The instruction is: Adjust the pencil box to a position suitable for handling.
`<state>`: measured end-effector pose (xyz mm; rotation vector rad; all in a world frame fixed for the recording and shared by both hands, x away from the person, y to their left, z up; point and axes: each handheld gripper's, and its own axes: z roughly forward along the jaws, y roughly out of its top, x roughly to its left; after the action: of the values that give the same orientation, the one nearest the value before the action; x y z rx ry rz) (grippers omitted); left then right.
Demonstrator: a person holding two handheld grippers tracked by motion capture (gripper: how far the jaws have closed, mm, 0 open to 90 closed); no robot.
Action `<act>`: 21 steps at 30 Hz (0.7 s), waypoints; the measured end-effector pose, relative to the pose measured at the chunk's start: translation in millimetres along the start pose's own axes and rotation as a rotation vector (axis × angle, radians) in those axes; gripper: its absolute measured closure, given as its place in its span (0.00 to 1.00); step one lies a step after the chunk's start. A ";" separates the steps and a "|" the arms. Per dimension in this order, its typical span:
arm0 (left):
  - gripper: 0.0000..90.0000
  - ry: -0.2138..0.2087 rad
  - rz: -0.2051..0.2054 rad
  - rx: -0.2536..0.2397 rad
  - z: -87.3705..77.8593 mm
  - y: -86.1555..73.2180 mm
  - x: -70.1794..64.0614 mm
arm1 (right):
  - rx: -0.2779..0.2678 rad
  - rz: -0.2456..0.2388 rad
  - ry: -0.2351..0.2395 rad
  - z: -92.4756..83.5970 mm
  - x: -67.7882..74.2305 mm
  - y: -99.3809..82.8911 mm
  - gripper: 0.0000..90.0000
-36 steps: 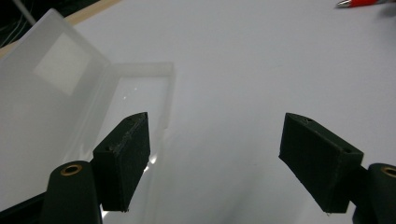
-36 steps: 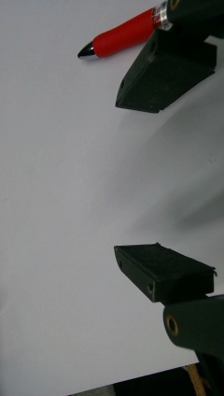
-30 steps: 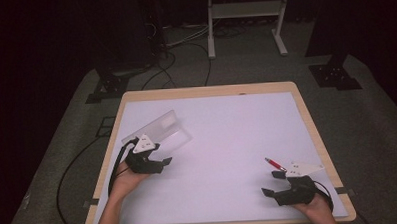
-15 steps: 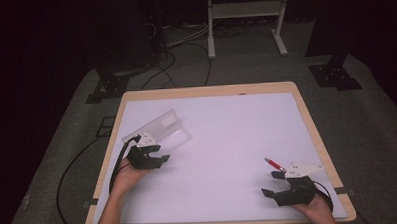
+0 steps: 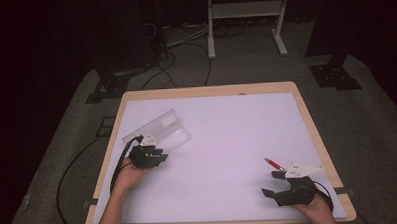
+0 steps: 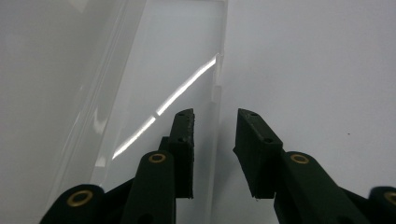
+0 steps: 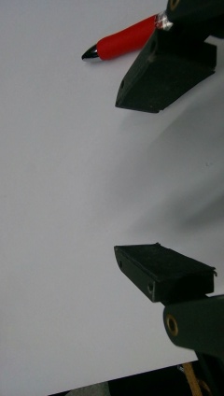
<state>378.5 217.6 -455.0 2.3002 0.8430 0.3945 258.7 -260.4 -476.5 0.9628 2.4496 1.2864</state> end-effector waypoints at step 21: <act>0.99 -0.009 0.073 0.025 3.4 -0.5 -1.8 | -0.001 -0.002 0.001 -1.0 0.1 -0.6 0.26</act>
<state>378.5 215.1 -458.0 2.3594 0.7654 0.4076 257.9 -261.2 -476.3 0.9600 2.4504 1.2875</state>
